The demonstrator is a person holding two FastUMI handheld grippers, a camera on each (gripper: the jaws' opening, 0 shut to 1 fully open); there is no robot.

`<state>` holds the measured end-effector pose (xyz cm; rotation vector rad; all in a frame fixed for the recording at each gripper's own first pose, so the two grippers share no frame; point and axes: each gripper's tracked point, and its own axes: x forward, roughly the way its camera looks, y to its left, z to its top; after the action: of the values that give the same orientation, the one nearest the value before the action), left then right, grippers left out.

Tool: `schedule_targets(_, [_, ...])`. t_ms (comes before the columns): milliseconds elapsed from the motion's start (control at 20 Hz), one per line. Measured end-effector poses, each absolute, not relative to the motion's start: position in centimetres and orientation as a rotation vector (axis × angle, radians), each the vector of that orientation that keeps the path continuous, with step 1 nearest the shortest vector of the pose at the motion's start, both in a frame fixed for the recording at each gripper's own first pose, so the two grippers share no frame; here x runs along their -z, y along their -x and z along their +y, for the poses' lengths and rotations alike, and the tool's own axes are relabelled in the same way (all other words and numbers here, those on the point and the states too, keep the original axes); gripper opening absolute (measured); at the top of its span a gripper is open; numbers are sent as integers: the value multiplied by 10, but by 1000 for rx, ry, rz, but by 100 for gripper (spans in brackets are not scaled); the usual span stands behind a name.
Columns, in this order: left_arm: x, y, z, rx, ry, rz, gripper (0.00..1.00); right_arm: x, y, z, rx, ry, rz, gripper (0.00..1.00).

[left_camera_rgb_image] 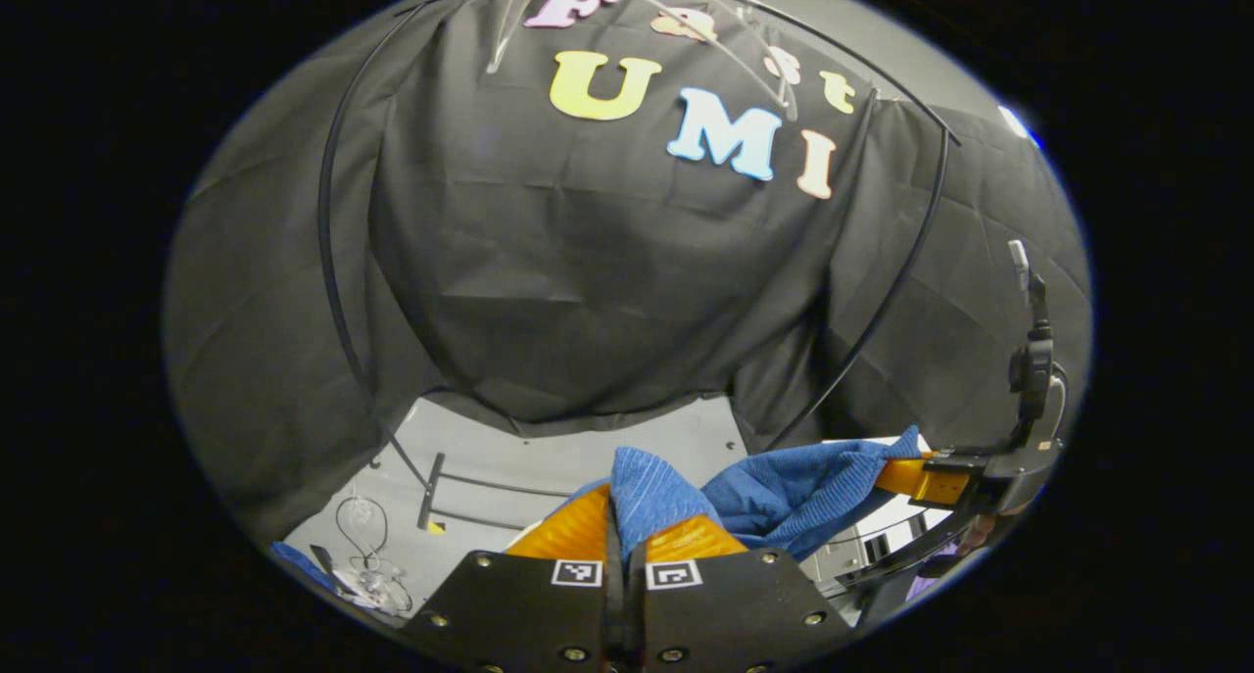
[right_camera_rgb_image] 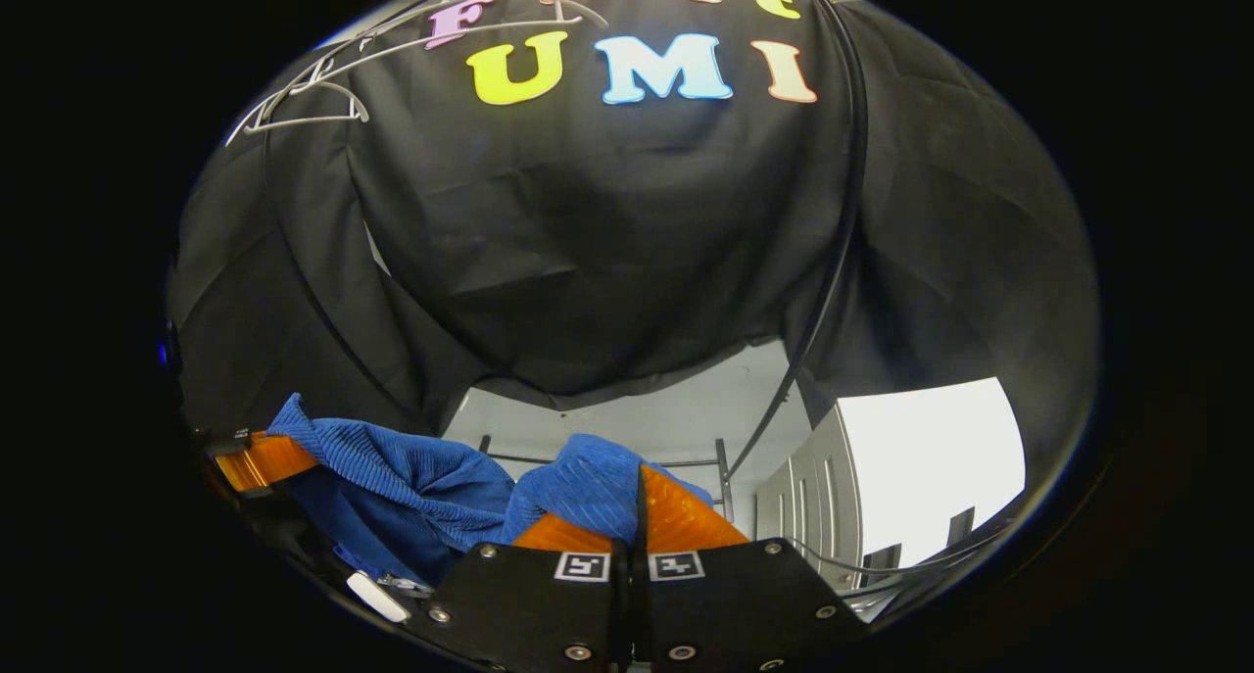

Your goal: Grasp the clothes on the hanger with both hands and then place them into the laundry hamper below.

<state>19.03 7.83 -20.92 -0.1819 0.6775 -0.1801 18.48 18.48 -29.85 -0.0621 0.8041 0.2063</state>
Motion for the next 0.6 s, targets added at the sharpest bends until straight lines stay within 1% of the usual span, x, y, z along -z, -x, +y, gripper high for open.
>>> schedule_targets(100, [216,-189,84,176,132,696,1,316,-186,179,-186,60,844,0])
schedule_targets(150, [220,-185,85,168,115,720,0,324,-184,178,-179,50,862,0])
schedule_targets(200, [223,-182,86,155,113,735,1,330,-184,177,-170,43,875,0])
schedule_targets(300, [237,-183,86,132,119,759,0,344,-185,172,-153,45,899,0])
schedule_targets(400, [252,-182,86,114,115,785,1,360,-183,168,-148,52,929,0])
schedule_targets(450, [257,-181,85,106,113,796,0,368,-179,165,-148,57,945,1])
schedule_targets(500, [263,-178,85,97,111,812,1,374,-176,163,-149,63,958,0])
schedule_targets(600, [274,-172,88,79,115,837,0,385,-175,163,-152,73,975,0])
